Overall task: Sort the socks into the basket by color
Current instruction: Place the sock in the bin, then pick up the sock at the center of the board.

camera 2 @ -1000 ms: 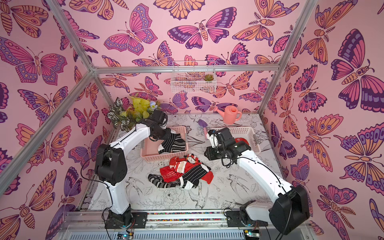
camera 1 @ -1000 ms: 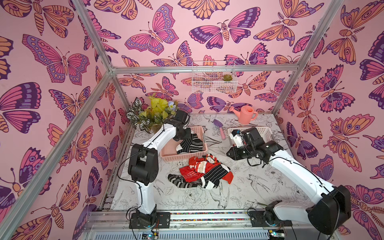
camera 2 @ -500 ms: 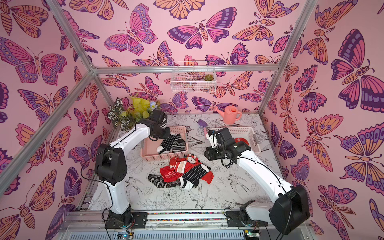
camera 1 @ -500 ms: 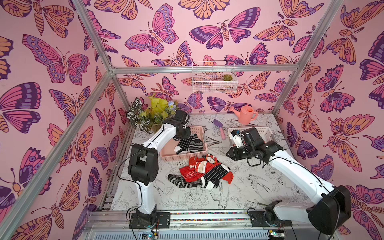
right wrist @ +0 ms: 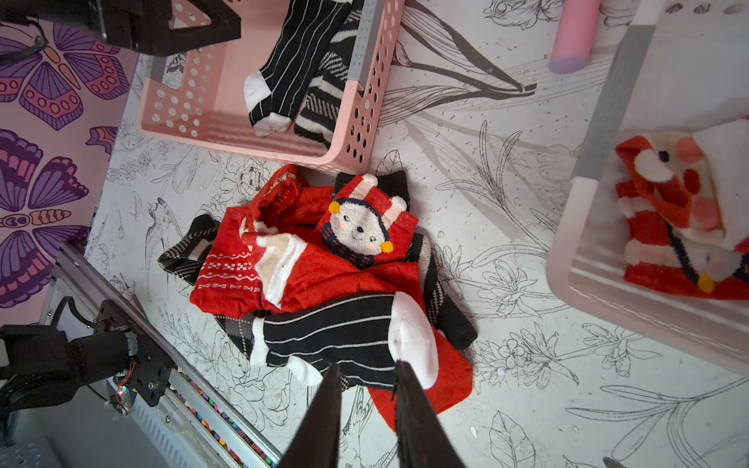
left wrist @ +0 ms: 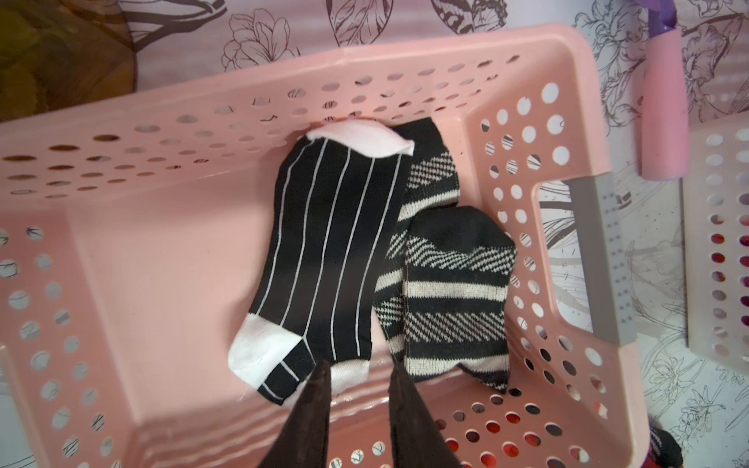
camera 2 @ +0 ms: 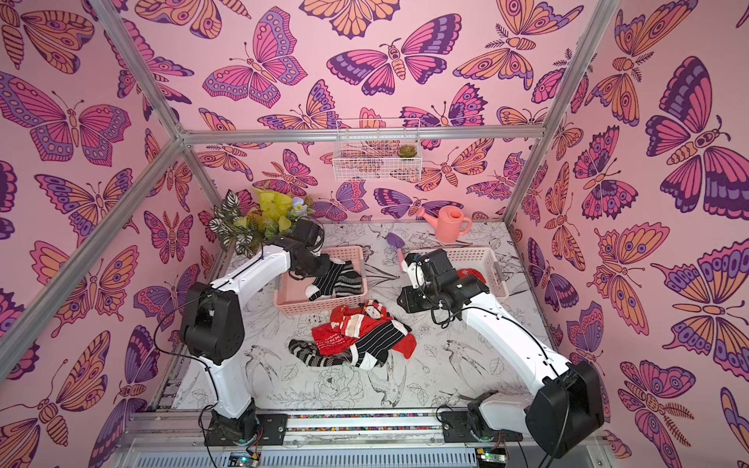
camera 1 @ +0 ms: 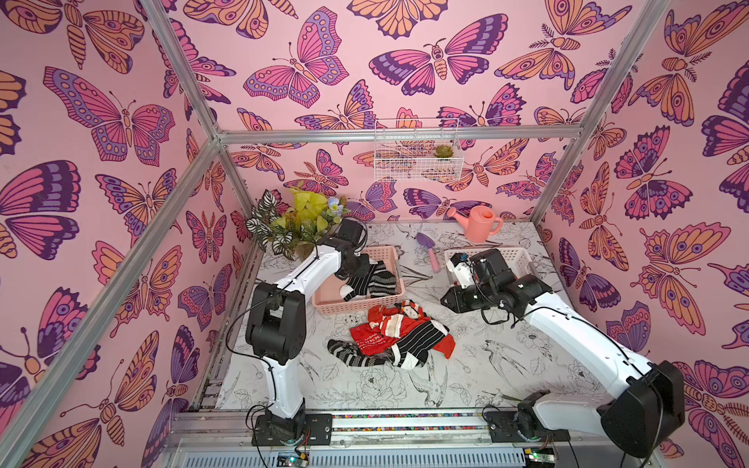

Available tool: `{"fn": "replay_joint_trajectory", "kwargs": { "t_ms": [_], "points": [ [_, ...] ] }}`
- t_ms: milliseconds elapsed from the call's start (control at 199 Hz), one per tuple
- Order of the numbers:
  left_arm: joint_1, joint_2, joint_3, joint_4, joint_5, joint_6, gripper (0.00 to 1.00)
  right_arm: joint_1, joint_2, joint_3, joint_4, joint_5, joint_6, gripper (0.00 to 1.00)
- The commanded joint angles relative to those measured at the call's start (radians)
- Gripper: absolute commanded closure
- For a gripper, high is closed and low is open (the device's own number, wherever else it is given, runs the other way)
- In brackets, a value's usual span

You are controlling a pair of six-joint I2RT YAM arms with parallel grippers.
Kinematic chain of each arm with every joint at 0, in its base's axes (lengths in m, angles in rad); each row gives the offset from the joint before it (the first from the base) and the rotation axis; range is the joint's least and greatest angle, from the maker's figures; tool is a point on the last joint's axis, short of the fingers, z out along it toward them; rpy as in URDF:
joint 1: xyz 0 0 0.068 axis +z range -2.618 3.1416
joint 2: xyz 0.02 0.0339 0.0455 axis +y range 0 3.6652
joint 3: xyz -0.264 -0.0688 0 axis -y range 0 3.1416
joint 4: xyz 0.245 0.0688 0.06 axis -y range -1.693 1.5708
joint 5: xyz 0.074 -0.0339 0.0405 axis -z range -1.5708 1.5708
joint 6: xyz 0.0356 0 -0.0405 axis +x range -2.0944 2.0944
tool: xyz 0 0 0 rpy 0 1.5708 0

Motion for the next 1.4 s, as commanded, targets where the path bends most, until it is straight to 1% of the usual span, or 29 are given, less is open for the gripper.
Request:
{"fn": "replay_joint_trajectory", "kwargs": {
  "t_ms": [0, 301, 541, 707, 918, 1098, 1218, 1399],
  "points": [
    [0.006, -0.069, -0.039, -0.002, -0.004, -0.022, 0.70, 0.008, -0.006, 0.002, -0.001, -0.011, 0.016, 0.74],
    [-0.016, -0.166, -0.137, 0.001, 0.008, -0.044, 0.65, 0.008, -0.009, -0.005, 0.001, 0.001, 0.031, 0.74],
    [-0.071, -0.239, -0.198, 0.002, 0.001, -0.053, 0.61, 0.008, -0.013, -0.010, -0.007, 0.007, 0.036, 0.74],
    [-0.134, -0.292, -0.232, -0.002, 0.002, -0.061, 0.59, 0.008, -0.025, -0.020, -0.015, 0.019, 0.040, 0.74],
    [-0.249, -0.352, -0.281, -0.008, -0.023, -0.068, 0.56, 0.008, -0.048, -0.039, -0.017, 0.057, 0.053, 0.74],
    [-0.344, -0.391, -0.304, -0.025, -0.048, -0.073, 0.54, 0.008, -0.052, -0.047, -0.020, 0.051, 0.066, 0.73],
    [-0.383, -0.409, -0.313, -0.027, -0.054, -0.079, 0.54, 0.008, -0.068, -0.072, -0.016, 0.039, 0.080, 0.73],
    [-0.409, -0.422, -0.324, -0.029, -0.060, -0.078, 0.54, 0.008, -0.123, -0.138, -0.014, 0.037, 0.108, 0.72]
  ]
}}
